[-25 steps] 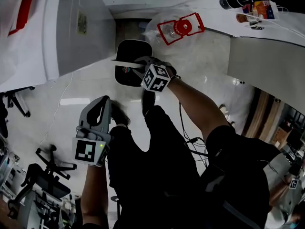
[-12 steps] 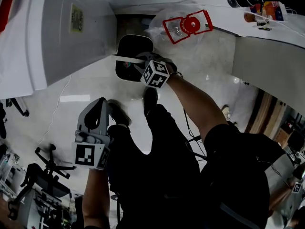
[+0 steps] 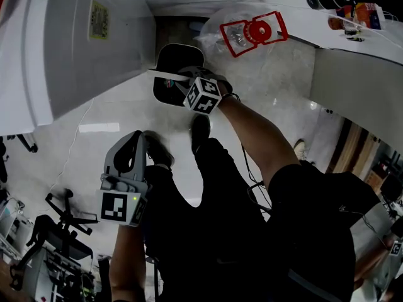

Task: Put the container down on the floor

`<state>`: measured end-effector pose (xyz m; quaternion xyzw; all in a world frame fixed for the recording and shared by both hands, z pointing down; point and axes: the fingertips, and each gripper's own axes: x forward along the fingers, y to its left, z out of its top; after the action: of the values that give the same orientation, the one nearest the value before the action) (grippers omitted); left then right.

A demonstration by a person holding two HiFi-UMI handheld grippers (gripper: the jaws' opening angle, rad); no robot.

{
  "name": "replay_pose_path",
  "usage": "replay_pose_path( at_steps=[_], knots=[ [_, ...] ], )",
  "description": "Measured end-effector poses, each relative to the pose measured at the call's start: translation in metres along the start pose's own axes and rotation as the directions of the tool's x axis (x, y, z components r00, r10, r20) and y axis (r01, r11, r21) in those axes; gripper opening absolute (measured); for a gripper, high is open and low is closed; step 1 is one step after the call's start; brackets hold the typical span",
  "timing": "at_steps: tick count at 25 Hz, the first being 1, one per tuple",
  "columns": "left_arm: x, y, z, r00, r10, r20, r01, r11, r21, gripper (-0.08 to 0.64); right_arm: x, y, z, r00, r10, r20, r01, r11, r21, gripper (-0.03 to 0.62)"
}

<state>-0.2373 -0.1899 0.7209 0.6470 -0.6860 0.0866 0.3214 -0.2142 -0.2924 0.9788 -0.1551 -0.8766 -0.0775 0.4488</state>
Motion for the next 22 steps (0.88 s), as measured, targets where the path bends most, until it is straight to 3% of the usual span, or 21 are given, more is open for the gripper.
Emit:
replay_pose_path(
  at_steps=[5,11,22],
  knots=[
    [-0.001,0.004,-0.014,1.000,0.002,-0.024,-0.002,1.000,-0.013,0.011,0.002,0.000,-0.004,1.000,0.003,-0.002,-0.003,1.000,-0.018,0.084],
    [0.003,0.003,-0.020,1.000,-0.008,-0.026,0.008,0.999,-0.036,0.011,-0.005,-0.005,-0.027,1.000,-0.008,-0.021,0.008,1.000,0.023,0.084],
    [0.012,-0.008,-0.006,0.999,-0.011,0.033,0.012,0.999,-0.038,0.011,-0.014,-0.001,-0.048,0.999,-0.022,-0.030,0.025,0.997,0.077,0.086]
  ],
)
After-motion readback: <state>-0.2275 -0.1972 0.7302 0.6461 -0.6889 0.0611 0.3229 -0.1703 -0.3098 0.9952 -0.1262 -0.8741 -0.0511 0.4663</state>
